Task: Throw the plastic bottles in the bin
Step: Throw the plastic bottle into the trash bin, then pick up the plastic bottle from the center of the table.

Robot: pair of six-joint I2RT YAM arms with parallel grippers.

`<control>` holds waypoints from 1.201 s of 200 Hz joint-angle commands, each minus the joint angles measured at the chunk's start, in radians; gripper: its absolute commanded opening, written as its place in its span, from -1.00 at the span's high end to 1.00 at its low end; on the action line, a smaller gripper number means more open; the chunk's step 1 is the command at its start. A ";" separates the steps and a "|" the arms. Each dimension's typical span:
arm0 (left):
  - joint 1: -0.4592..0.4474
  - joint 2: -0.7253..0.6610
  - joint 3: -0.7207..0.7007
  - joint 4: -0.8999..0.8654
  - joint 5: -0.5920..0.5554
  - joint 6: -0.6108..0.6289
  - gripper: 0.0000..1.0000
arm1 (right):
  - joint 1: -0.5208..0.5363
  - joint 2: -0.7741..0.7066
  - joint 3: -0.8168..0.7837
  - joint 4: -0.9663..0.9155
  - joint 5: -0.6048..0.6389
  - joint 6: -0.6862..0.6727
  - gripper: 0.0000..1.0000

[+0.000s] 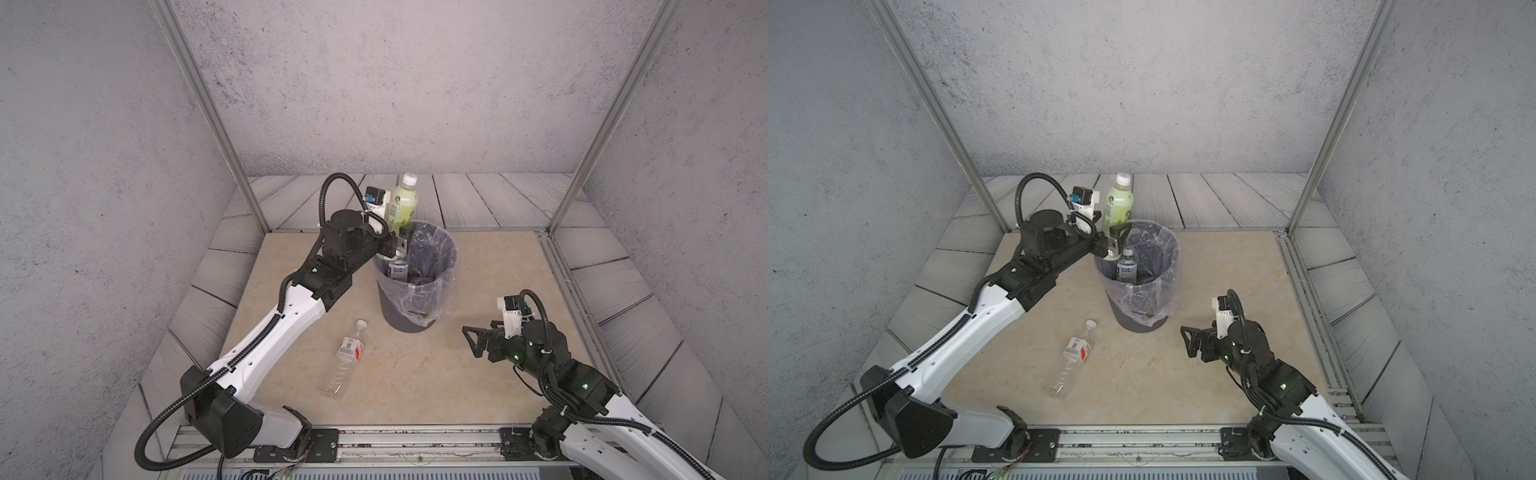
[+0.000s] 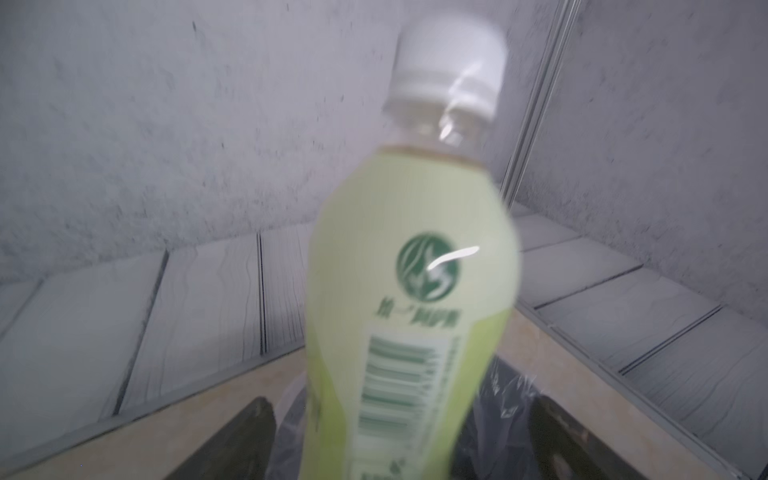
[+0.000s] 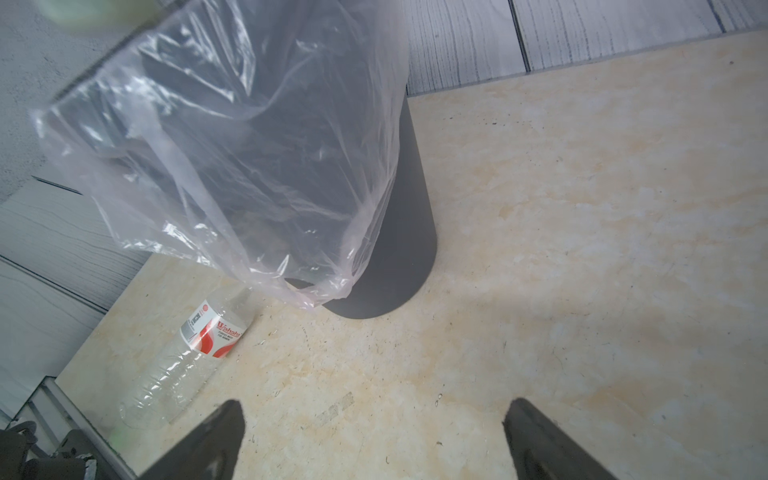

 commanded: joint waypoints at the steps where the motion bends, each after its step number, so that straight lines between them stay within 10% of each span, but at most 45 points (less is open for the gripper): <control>1: 0.020 -0.082 0.042 -0.033 0.058 -0.060 -1.00 | 0.001 -0.016 0.012 -0.014 -0.003 0.002 -0.99; 38: 0.050 -0.239 0.026 -0.106 0.043 -0.015 -1.00 | 0.000 0.019 0.011 0.020 -0.007 -0.002 -0.99; 119: 0.106 -0.640 -0.420 -0.285 -0.441 -0.069 -1.00 | 0.000 0.035 0.022 0.023 -0.009 -0.009 -0.99; 240: 0.048 -0.729 -0.701 -0.708 -0.293 -0.485 -0.77 | 0.000 0.073 0.023 0.047 -0.022 -0.015 -0.99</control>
